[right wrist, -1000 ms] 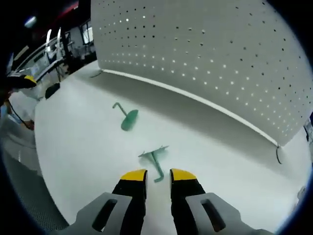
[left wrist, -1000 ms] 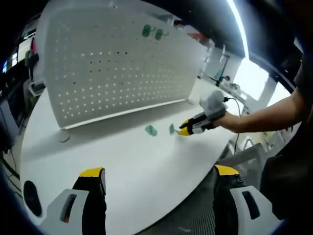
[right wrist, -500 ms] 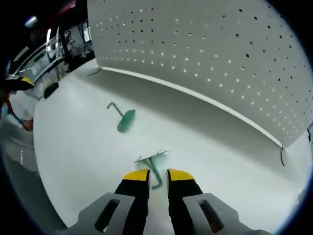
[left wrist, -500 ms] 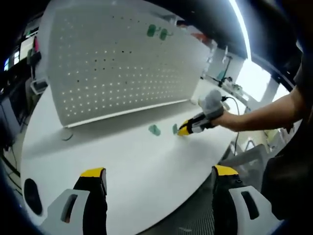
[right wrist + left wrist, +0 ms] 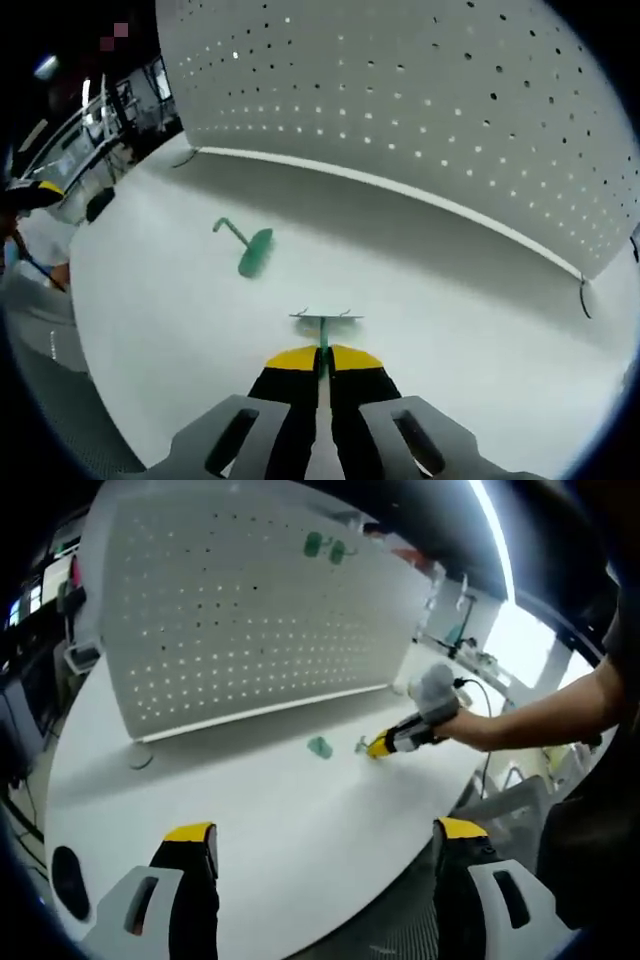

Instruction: Insert the hook assembly into the mounting plate slot until the hook locks in place.

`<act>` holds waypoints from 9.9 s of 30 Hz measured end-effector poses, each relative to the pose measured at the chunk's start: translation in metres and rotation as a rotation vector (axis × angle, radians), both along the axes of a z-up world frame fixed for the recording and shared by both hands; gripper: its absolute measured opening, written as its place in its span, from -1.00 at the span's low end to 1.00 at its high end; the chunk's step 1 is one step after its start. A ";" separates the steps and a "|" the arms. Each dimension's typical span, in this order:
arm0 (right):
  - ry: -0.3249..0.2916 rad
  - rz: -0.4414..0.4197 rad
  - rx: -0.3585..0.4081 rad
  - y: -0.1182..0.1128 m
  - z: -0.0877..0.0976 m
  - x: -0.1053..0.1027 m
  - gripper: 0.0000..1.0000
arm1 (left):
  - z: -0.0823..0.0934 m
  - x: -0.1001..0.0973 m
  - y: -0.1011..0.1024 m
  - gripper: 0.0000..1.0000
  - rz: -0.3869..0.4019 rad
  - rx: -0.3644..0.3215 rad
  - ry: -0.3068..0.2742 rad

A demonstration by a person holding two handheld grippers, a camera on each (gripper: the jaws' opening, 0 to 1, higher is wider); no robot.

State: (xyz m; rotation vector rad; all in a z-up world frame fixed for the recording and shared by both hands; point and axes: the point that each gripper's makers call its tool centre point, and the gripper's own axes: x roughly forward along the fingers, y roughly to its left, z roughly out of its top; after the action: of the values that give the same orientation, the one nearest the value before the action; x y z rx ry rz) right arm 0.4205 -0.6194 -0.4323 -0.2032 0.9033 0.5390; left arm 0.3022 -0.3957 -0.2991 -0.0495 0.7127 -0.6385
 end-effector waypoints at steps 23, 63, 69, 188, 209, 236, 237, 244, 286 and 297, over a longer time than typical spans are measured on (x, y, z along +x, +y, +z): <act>-0.080 -0.135 0.124 -0.003 0.053 0.014 -0.99 | 0.016 -0.001 0.000 0.80 0.000 -0.013 -0.047; 0.252 -0.240 0.887 0.123 0.155 -0.106 -0.99 | 0.047 0.014 -0.029 0.35 -0.026 -0.147 -0.128; 0.339 -0.249 0.997 0.138 0.159 -0.122 -0.99 | 0.050 0.014 -0.037 0.13 -0.059 -0.170 -0.139; -0.495 0.434 0.235 0.177 0.214 -0.115 -0.87 | 0.073 0.021 -0.047 -0.95 0.032 -0.344 0.012; -0.490 0.401 0.254 0.175 0.215 -0.115 -1.00 | 0.073 0.019 -0.047 -0.95 0.060 -0.412 0.061; -0.418 0.266 0.331 0.155 0.221 -0.100 -1.00 | 0.083 0.027 -0.036 -0.52 0.047 -0.333 -0.085; -0.420 0.263 0.332 0.155 0.222 -0.099 -1.00 | 0.082 0.026 -0.037 -0.51 0.042 -0.326 -0.088; -0.446 0.213 0.324 0.140 0.228 -0.086 -1.00 | 0.083 0.023 -0.041 -0.33 0.007 -0.297 -0.117; -0.733 -0.106 0.288 0.053 0.306 0.056 -1.00 | 0.088 0.030 -0.025 1.00 0.032 -0.164 -0.267; -0.814 -0.200 0.289 0.022 0.330 0.093 -1.00 | 0.085 0.035 -0.022 1.00 0.040 -0.161 -0.257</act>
State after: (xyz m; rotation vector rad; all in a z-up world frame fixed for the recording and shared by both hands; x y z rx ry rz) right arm 0.5137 -0.5976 -0.1018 -0.0538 0.0477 0.3431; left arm 0.3369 -0.4177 -0.2138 -0.1275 0.4109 -0.6488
